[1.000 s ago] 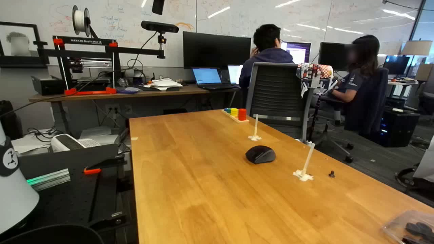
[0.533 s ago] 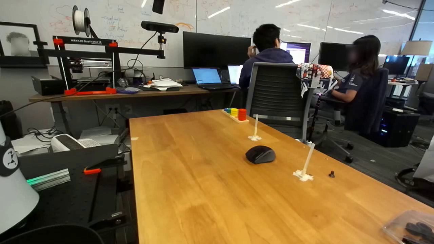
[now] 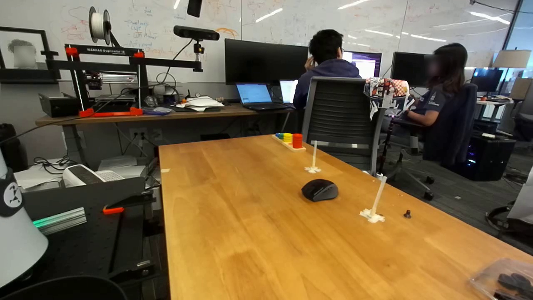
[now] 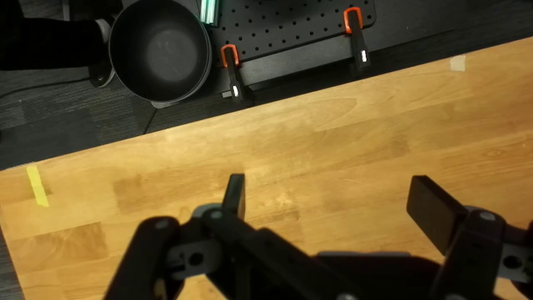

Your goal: Push down on the button on the mouse.

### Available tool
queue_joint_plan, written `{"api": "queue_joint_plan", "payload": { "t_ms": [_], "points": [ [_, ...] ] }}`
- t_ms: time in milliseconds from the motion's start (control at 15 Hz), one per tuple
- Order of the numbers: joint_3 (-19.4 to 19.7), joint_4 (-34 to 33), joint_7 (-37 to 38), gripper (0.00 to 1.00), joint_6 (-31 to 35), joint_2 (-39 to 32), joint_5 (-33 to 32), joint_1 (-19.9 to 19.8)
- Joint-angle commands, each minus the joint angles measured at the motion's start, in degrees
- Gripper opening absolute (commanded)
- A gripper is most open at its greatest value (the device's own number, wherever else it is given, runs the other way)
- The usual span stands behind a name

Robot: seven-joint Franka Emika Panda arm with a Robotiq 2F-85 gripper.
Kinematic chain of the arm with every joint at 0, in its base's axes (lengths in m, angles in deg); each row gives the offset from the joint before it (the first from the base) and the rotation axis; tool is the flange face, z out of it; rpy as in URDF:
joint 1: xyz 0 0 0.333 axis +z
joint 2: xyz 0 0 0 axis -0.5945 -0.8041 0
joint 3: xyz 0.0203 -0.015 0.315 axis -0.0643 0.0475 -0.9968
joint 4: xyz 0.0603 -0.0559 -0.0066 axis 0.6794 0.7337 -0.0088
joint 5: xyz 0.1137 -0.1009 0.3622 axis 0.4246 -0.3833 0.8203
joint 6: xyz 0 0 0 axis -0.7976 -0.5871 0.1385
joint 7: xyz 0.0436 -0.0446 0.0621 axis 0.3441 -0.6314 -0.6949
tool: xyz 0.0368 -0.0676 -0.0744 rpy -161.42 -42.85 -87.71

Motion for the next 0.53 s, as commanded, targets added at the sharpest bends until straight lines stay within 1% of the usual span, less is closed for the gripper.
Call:
{"api": "queue_joint_plan", "payload": {
  "t_ms": [0,267,467],
  "points": [
    [0.2,-0.1,0.0,1.00,0.2,-0.3,-0.1,0.1],
    [0.1,0.5,1.1,1.00,3.0,-2.2,-2.7,-0.7],
    [0.8,0.2,2.2,1.00,6.9,-4.9,-5.0,-1.7]
  ]
}}
